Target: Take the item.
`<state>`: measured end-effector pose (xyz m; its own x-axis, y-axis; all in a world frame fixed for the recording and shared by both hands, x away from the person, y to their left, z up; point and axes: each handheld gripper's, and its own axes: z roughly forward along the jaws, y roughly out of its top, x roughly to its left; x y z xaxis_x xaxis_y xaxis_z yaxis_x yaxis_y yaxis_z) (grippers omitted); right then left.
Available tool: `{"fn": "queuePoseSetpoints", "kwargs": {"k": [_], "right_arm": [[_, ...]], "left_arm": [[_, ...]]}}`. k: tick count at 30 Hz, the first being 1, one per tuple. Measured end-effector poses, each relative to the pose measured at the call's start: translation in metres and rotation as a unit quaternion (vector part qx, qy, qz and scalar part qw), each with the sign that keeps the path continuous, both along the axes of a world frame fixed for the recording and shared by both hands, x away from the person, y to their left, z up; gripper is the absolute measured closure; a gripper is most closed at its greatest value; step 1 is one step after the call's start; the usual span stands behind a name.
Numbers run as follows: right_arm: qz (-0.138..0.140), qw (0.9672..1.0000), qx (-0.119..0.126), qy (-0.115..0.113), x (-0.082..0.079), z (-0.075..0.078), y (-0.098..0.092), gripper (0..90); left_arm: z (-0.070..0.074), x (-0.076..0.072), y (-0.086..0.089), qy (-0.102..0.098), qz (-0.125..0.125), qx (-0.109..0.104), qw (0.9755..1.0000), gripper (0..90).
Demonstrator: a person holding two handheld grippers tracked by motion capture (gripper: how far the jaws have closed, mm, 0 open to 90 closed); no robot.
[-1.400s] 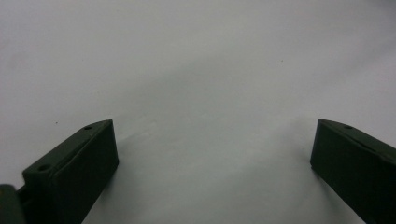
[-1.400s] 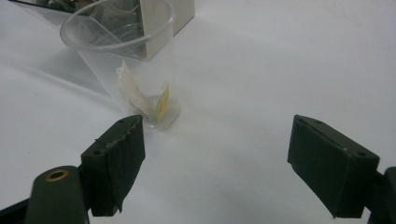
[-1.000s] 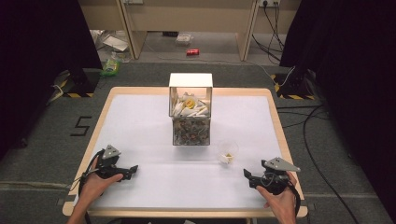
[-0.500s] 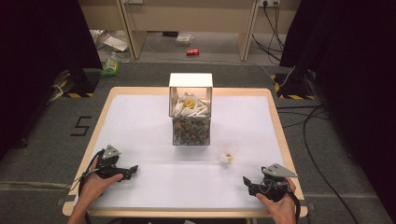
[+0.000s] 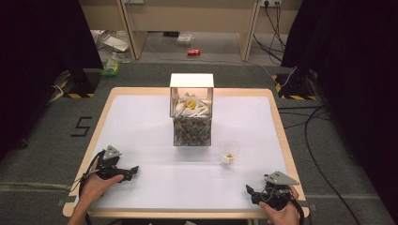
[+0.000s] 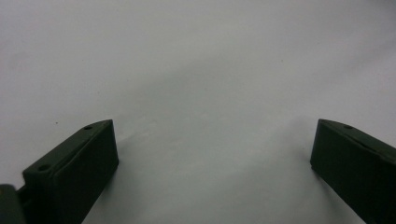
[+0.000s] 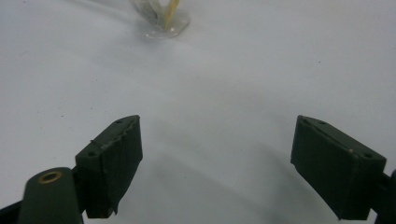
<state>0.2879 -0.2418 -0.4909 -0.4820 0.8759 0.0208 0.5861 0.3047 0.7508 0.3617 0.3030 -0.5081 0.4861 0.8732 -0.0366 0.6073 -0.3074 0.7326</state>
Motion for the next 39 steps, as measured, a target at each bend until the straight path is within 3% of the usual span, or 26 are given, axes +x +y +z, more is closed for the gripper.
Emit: {"fn": "queuePoseSetpoints", "kwargs": {"k": [11,19,28,39], "right_arm": [[-0.003,0.9998,-0.017,0.013,-0.011,-0.006,-0.003,16.4],[-0.013,0.9998,-0.011,-0.009,-0.021,-0.011,-0.003,15.9],[-0.023,0.9995,-0.006,-0.018,-0.032,-0.013,-0.003,15.9],[-0.026,0.9994,-0.004,-0.022,-0.033,-0.014,-0.003,15.8]], "left_arm": [[0.000,0.000,0.000,0.000,0.000,0.001,1.0000,0.1],[0.000,0.000,0.000,0.000,0.000,0.001,1.0000,0.1],[0.000,0.000,0.000,0.000,0.000,0.002,1.0000,0.0],[0.000,0.000,0.000,0.000,0.000,0.002,1.0000,0.0]]}}
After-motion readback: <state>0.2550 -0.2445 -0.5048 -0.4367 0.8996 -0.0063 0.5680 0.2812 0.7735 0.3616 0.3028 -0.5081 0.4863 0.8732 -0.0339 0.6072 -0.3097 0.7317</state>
